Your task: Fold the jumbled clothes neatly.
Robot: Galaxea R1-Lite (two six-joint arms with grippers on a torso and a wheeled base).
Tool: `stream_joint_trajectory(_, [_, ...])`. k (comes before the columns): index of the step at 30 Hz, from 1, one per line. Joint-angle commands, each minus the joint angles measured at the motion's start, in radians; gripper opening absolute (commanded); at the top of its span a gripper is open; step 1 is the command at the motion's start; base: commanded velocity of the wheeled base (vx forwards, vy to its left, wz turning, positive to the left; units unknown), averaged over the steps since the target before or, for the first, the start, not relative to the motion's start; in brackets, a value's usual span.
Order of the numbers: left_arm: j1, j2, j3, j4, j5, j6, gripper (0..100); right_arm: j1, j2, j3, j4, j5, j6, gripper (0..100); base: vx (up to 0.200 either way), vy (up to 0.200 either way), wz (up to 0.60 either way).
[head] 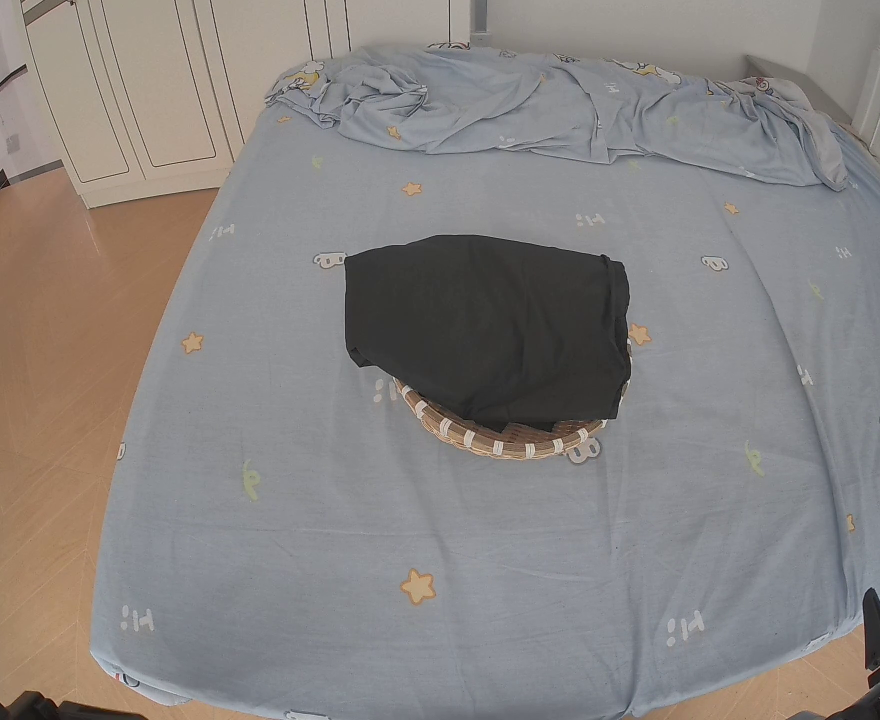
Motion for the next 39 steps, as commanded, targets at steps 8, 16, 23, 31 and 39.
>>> stream_joint_trajectory(8, [-0.130, -0.098, 0.018, 0.483, 0.566, 0.554, 100, 0.000, -0.016, 0.018, 0.000, 0.000, 0.000, 100, 0.000, 0.000, 0.00])
stream_joint_trajectory(16, [-0.170, -0.192, 0.018, 0.515, 0.796, 0.776, 100, 0.000, -0.016, 0.018, 0.000, 0.000, 0.000, 100, 0.000, 0.000, 0.00])
stream_joint_trajectory(23, [-0.158, -0.209, 0.018, 0.546, 0.997, 1.005, 100, 0.000, -0.016, 0.018, 0.000, 0.000, 0.000, 100, 0.000, 0.000, 0.00])
stream_joint_trajectory(31, [-0.132, -0.261, 0.018, 0.632, 1.215, 1.143, 100, 0.000, -0.015, 0.018, 0.000, 0.000, 0.000, 100, 0.000, 0.000, 0.00])
stream_joint_trajectory(39, [-0.133, -0.261, 0.018, 0.635, 1.218, 1.106, 100, 0.000, -0.016, 0.018, 0.001, 0.000, 0.000, 100, 0.000, 0.000, 0.00])
